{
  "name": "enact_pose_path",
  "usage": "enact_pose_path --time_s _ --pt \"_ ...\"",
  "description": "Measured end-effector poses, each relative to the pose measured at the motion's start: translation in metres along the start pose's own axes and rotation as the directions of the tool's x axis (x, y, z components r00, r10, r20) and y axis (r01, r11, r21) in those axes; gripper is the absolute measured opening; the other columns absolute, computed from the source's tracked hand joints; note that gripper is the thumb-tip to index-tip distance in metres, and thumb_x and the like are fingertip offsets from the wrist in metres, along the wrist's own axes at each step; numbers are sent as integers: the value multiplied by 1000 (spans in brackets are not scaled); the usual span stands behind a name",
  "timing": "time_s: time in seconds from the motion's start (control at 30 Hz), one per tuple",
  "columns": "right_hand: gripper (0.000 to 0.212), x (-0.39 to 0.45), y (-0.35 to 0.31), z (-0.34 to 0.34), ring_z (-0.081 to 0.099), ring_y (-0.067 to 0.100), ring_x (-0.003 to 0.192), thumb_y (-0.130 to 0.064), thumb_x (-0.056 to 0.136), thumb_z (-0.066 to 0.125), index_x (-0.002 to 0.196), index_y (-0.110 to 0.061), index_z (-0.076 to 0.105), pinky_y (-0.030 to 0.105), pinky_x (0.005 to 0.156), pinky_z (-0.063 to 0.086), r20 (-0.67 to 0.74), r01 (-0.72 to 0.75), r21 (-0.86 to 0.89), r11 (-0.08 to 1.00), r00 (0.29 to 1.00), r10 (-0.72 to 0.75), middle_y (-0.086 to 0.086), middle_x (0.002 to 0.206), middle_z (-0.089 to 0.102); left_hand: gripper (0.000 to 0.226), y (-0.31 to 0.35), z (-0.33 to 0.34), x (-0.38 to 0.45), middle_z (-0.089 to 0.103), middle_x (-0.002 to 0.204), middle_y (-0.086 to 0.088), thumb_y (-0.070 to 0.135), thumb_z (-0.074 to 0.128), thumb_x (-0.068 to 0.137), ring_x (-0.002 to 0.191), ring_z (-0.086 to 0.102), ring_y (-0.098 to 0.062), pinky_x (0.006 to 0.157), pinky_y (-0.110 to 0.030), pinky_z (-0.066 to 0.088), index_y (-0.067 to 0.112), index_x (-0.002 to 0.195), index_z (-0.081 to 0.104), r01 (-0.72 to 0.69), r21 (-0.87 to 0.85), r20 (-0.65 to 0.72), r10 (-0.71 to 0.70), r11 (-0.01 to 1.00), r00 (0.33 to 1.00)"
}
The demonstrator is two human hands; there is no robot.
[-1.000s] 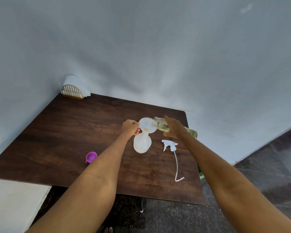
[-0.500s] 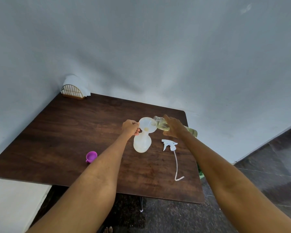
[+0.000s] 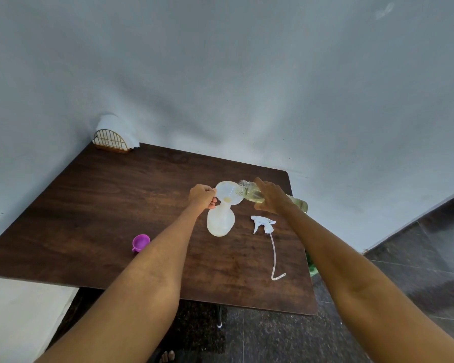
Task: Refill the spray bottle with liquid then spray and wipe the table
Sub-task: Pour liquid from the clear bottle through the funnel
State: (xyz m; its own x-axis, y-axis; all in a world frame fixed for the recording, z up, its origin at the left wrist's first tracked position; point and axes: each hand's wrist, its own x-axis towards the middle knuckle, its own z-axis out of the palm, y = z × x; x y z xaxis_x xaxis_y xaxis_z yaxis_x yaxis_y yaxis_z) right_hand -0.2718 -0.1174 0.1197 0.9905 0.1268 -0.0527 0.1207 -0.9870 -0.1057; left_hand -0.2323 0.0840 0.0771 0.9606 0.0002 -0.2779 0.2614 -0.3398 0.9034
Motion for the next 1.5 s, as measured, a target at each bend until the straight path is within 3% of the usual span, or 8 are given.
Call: enact_pose_path --time_s 0.23,0.8,1.07,1.27,1.5 --pt "63 1 1 2 60 33 90 -24 71 73 122 -6 41 41 83 49 8 2 -8 1000 1000 -2 17 107 62 18 -2 0 2 58 62 -2 14 55 93 53 57 -10 51 -16 52 6 80 64 10 -15 3 -10 1000 1000" --pt "63 4 3 2 60 32 94 -23 73 73 124 -6 40 37 83 47 0 13 -17 1000 1000 -13 17 111 61 19 -1 2 3 58 63 -3 14 55 93 55 57 -11 62 -23 54 -1 92 67 4 -6 -2 -4 1000 1000" --pt "63 4 3 3 61 30 94 -24 73 73 124 -6 40 37 85 48 6 12 -18 1000 1000 -12 16 111 61 20 -1 3 4 62 79 -11 15 55 93 56 57 -11 63 -23 54 -1 95 67 2 20 -9 -2 1000 1000" --pt "60 3 3 2 61 31 93 -26 74 72 121 -8 41 36 82 46 -3 27 -35 999 1000 -27 15 110 62 20 -2 0 2 59 63 -4 13 54 93 54 57 -11 61 -24 55 -2 93 68 1 -1 4 -1 1000 1000" --pt "62 3 4 -1 61 29 92 -25 74 73 124 -8 40 35 83 47 3 21 -21 1000 1000 -21 15 109 62 20 -2 0 0 59 66 -5 14 55 93 55 57 -11 62 -22 54 -1 93 68 -7 7 -1 7 1000 1000"
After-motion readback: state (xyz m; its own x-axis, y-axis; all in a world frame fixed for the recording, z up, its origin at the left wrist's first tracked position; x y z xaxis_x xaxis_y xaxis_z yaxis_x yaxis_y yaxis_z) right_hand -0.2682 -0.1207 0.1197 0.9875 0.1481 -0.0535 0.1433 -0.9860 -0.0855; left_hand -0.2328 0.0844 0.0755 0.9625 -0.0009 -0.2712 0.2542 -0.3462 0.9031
